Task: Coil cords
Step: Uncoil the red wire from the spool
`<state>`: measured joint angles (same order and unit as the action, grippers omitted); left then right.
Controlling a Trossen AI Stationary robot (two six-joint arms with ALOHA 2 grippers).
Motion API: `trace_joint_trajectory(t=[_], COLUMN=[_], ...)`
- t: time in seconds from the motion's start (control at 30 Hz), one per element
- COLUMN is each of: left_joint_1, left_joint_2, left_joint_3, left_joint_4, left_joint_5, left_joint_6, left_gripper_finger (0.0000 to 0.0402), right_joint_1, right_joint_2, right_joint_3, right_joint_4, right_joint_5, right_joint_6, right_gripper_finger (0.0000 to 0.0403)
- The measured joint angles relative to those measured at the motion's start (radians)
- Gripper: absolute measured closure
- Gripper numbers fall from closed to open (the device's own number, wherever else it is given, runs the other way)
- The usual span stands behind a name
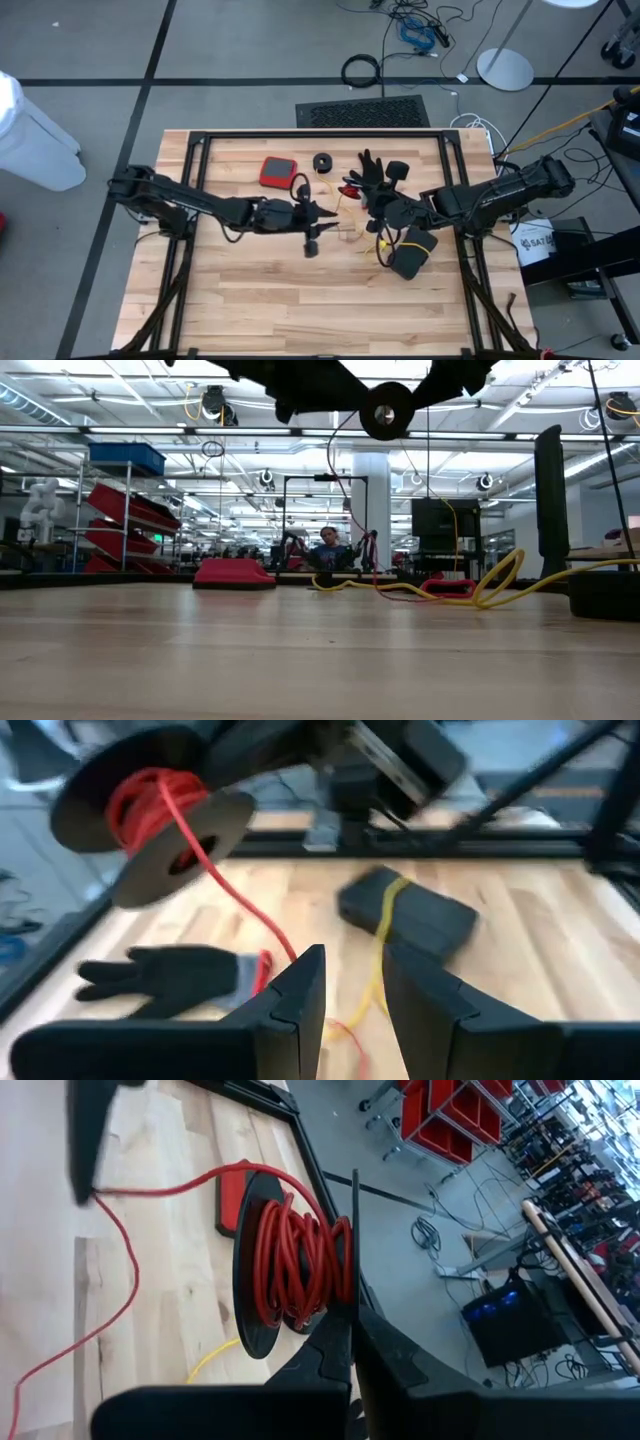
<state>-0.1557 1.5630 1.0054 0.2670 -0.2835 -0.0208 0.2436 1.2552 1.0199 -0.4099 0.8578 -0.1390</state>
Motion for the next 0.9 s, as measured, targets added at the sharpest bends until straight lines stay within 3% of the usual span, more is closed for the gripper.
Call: trace_joint_trajectory(t=[0.23, 0.43, 0.67, 0.77, 0.9], left_joint_1=[0.000, -0.044, -0.134, -0.129, -0.086], left_joint_2=[0.070, 0.060, 0.008, 0.011, 0.043], left_joint_3=[0.000, 0.000, 0.000, 0.000, 0.000], left_joint_4=[0.080, 0.064, 0.052, 0.054, 0.056], left_joint_5=[-0.111, -0.144, -0.404, -0.391, -0.300], left_joint_6=[0.053, 0.069, 0.160, 0.144, 0.083], left_gripper_finger=[0.0295, 0.0304, 0.0304, 0.0300, 0.0284], right_joint_1=[0.000, 0.000, 0.000, 0.000, 0.000], right_joint_2=[0.000, 0.000, 0.000, 0.000, 0.000], right_joint_3=[0.000, 0.000, 0.000, 0.000, 0.000], right_joint_4=[-0.006, -0.013, -0.028, -0.026, -0.022], right_joint_5=[0.000, 0.000, 0.000, 0.000, 0.000], right_joint_6=[-0.005, -0.007, 0.005, 0.006, 0.014], right_gripper_finger=[0.0403, 0.0403, 0.0403, 0.0403, 0.0403])
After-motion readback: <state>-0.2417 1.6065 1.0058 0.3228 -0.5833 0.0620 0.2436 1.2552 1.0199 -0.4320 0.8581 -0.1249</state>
